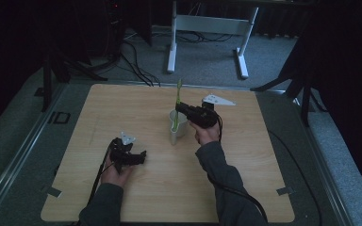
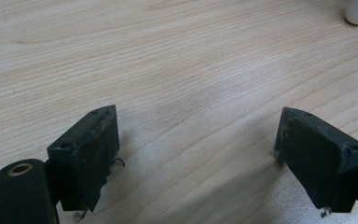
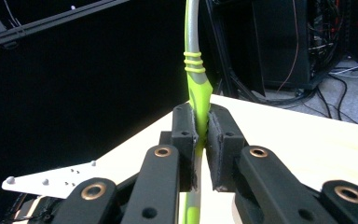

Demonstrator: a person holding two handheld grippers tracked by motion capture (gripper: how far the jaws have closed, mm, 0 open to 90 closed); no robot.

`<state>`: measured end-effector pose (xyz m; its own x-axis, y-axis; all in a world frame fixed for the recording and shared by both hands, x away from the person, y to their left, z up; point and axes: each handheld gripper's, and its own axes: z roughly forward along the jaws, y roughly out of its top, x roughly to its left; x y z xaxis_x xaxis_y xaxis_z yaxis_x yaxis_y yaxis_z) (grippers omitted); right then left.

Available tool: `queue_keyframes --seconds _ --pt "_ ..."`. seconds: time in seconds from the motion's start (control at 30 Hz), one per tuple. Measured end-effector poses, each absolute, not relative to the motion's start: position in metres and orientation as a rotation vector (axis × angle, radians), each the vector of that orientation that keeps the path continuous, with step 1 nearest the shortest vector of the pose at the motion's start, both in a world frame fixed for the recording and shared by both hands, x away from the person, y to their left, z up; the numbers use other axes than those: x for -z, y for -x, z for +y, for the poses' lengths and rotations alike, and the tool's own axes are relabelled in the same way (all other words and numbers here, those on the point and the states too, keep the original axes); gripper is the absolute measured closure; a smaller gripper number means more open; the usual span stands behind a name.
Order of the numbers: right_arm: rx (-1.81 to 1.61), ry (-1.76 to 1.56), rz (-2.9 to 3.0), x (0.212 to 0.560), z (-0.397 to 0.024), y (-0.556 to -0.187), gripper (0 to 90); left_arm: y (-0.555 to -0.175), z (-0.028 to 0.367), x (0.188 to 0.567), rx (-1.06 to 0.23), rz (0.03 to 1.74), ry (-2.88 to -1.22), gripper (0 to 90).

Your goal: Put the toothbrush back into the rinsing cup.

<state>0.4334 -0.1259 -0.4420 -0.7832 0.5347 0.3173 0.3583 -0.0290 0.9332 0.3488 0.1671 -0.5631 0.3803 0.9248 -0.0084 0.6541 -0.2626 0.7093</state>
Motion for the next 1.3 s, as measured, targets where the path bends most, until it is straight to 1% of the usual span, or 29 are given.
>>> queue_keyframes --seconds 1.3 --pt "-1.851 -0.920 2.085 0.459 -0.116 -0.431 81.5 -0.348 0.166 0.563 -0.555 1.355 -2.009 14.2"
